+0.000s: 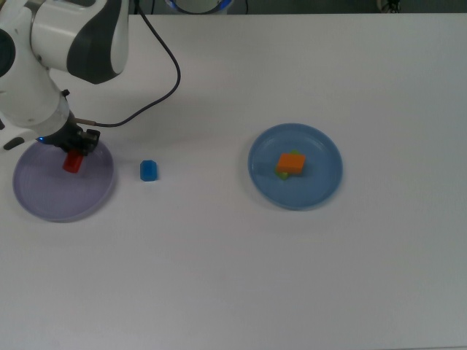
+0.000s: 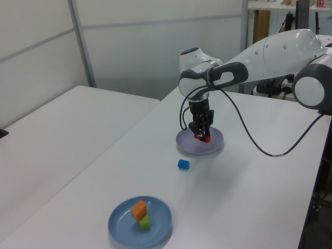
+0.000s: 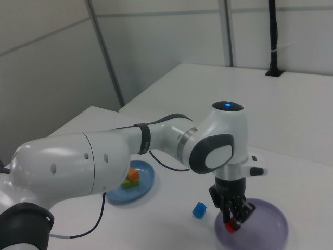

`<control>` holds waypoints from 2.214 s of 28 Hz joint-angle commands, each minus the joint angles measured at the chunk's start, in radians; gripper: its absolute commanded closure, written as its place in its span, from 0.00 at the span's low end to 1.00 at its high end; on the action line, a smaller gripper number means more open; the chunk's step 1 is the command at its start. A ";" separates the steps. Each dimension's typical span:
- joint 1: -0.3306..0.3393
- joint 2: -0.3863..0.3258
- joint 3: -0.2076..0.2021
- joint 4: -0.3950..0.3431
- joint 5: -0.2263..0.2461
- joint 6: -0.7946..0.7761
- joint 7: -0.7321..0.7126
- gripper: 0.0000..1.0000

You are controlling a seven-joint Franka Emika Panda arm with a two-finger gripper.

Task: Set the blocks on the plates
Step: 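Carry the red cylinder to the lavender plate and release it, then move the gripper back to the blue cube and grasp it, then carry the blue cube onto the lavender plate beside the red cylinder and release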

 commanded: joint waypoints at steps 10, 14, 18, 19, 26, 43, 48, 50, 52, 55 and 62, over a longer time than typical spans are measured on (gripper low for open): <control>0.016 -0.019 0.018 -0.009 0.035 0.005 0.001 0.11; 0.033 -0.034 0.038 -0.012 0.046 -0.012 0.005 0.02; 0.083 -0.051 0.040 -0.019 0.059 -0.056 0.009 0.02; 0.091 -0.051 0.040 -0.019 0.059 -0.059 0.014 0.02; 0.145 -0.030 0.038 -0.042 0.050 -0.047 0.061 0.09; 0.165 0.028 0.038 -0.040 0.012 0.025 0.106 0.31; 0.168 0.028 0.038 -0.040 0.012 0.025 0.106 0.45; 0.168 0.030 0.038 -0.042 0.012 0.025 0.106 0.47; 0.168 0.030 0.038 -0.040 0.010 0.025 0.106 0.47; 0.166 0.033 0.037 -0.040 0.007 0.030 0.104 0.47; 0.166 0.056 0.031 -0.040 -0.011 0.059 0.106 0.39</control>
